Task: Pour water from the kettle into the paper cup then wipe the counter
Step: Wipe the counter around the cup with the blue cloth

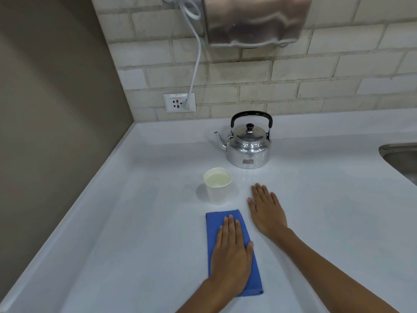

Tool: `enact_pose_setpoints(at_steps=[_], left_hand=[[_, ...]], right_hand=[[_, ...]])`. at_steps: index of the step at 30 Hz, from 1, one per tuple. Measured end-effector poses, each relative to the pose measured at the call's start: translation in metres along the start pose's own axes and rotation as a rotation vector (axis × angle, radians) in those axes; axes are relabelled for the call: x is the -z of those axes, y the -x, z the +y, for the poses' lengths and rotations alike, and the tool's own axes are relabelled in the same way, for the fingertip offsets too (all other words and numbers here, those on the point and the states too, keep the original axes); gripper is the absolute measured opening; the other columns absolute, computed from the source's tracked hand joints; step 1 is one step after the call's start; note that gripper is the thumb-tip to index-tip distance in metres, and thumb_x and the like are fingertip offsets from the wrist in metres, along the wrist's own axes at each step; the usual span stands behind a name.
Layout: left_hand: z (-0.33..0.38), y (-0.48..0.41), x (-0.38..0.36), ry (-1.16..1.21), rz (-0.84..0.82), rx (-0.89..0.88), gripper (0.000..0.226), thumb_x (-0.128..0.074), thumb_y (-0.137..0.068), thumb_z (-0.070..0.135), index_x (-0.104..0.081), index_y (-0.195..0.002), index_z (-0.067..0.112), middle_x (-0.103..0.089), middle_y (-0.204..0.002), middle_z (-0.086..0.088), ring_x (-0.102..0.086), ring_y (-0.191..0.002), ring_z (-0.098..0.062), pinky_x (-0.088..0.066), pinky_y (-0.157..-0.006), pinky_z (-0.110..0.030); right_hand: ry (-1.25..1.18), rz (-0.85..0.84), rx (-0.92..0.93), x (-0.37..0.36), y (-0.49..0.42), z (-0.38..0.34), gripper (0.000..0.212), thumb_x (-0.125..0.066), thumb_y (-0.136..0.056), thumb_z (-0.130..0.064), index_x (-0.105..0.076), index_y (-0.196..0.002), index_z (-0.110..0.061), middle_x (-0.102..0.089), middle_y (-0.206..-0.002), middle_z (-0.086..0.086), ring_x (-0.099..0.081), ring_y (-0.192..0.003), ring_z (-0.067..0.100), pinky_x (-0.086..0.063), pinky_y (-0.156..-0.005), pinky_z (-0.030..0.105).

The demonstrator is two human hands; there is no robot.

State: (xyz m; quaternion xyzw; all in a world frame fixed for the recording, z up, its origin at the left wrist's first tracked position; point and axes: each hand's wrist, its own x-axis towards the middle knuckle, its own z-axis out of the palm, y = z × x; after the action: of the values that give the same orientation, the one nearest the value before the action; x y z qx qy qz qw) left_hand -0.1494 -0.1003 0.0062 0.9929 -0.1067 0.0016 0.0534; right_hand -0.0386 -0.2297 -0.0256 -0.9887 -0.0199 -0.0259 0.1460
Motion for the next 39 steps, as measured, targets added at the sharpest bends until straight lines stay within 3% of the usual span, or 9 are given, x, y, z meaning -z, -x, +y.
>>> enact_pose_setpoints(at_steps=[3, 5, 9, 13, 16, 18, 24, 28, 39], left_hand=[[-0.018, 0.007, -0.002, 0.093, -0.048, 0.022, 0.066, -0.069, -0.071, 0.054, -0.062, -0.120, 0.011, -0.061, -0.128, -0.003, -0.056, -0.119, -0.012, 0.002, -0.106, -0.026], [-0.041, 0.008, -0.006, 0.136, -0.012, 0.033, 0.062, -0.039, -0.095, 0.045, -0.033, -0.141, 0.004, -0.031, -0.151, -0.011, -0.028, -0.140, -0.020, 0.017, -0.105, -0.017], [-0.103, 0.007, 0.003, 0.049, 0.017, 0.014, 0.080, 0.004, -0.098, 0.040, -0.062, -0.117, -0.001, -0.061, -0.125, -0.015, -0.062, -0.112, -0.026, -0.007, -0.108, -0.021], [-0.165, -0.024, 0.002, 0.093, 0.038, 0.121, 0.103, 0.033, -0.070, 0.064, -0.010, -0.148, 0.012, -0.006, -0.156, -0.003, -0.009, -0.146, -0.024, -0.004, -0.118, -0.032], [-0.163, -0.061, 0.001, 0.052, 0.075, 0.191, 0.058, -0.002, -0.097, 0.044, 0.001, -0.148, 0.016, 0.002, -0.159, -0.002, 0.003, -0.146, -0.024, 0.000, -0.119, -0.039], [-0.143, -0.078, -0.001, 0.070, 0.066, 0.164, 0.053, -0.016, -0.102, 0.032, 0.002, -0.148, 0.015, 0.002, -0.159, -0.002, 0.003, -0.146, -0.025, 0.000, -0.118, -0.038], [-0.139, -0.051, -0.022, 0.134, 0.110, -0.132, 0.052, -0.018, -0.101, 0.038, 0.006, -0.144, 0.026, 0.006, -0.154, 0.014, 0.013, -0.143, -0.014, 0.018, -0.112, -0.019], [-0.177, -0.056, -0.017, 0.141, 0.111, -0.129, 0.051, -0.022, -0.100, 0.039, 0.006, -0.141, 0.031, 0.007, -0.150, 0.020, 0.017, -0.139, -0.004, 0.022, -0.107, -0.012], [-0.175, -0.196, -0.009, 0.067, 0.035, -0.007, 0.051, -0.019, -0.102, 0.033, -0.003, -0.148, 0.020, -0.003, -0.159, 0.004, 0.000, -0.146, -0.018, -0.002, -0.119, -0.036]], right_hand=[[0.025, 0.002, 0.006, -0.002, 0.000, 0.002, 0.054, -0.012, -0.099, -0.035, 0.001, -0.146, -0.012, -0.001, -0.158, 0.004, 0.001, -0.145, 0.017, 0.000, -0.118, 0.034], [0.042, 0.015, 0.004, -0.003, 0.000, 0.001, 0.053, -0.013, -0.099, -0.035, 0.000, -0.146, -0.012, -0.002, -0.158, 0.004, 0.000, -0.145, 0.017, -0.001, -0.119, 0.034], [0.044, 0.020, 0.002, -0.004, 0.000, 0.001, 0.053, -0.014, -0.099, -0.033, -0.001, -0.146, -0.012, -0.002, -0.159, 0.004, 0.000, -0.145, 0.017, -0.002, -0.119, 0.035], [0.063, 0.031, -0.010, -0.005, 0.000, -0.001, 0.053, -0.013, -0.099, -0.033, 0.000, -0.146, -0.012, -0.002, -0.159, 0.004, 0.001, -0.145, 0.018, -0.002, -0.119, 0.036], [0.067, 0.031, -0.015, -0.006, 0.000, -0.003, 0.053, -0.012, -0.099, -0.032, 0.001, -0.146, -0.012, -0.002, -0.159, 0.004, 0.001, -0.145, 0.018, -0.002, -0.119, 0.036], [0.066, 0.029, -0.012, -0.005, 0.000, -0.003, 0.053, -0.012, -0.099, -0.032, 0.002, -0.146, -0.013, -0.001, -0.159, 0.003, 0.002, -0.145, 0.017, -0.001, -0.119, 0.036], [0.033, 0.026, 0.003, -0.005, 0.000, 0.001, 0.053, -0.013, -0.099, -0.034, 0.004, -0.146, -0.015, 0.001, -0.158, 0.000, 0.005, -0.145, 0.014, 0.001, -0.119, 0.034], [0.058, 0.027, -0.002, -0.007, 0.000, 0.001, 0.054, -0.011, -0.099, -0.034, 0.008, -0.145, -0.015, 0.004, -0.158, 0.000, 0.007, -0.145, 0.015, 0.003, -0.119, 0.033], [0.052, 0.040, -0.003, -0.008, -0.001, -0.001, 0.053, -0.010, -0.098, -0.034, 0.019, -0.138, -0.015, 0.009, -0.157, -0.002, 0.013, -0.144, 0.013, 0.009, -0.117, 0.032]])
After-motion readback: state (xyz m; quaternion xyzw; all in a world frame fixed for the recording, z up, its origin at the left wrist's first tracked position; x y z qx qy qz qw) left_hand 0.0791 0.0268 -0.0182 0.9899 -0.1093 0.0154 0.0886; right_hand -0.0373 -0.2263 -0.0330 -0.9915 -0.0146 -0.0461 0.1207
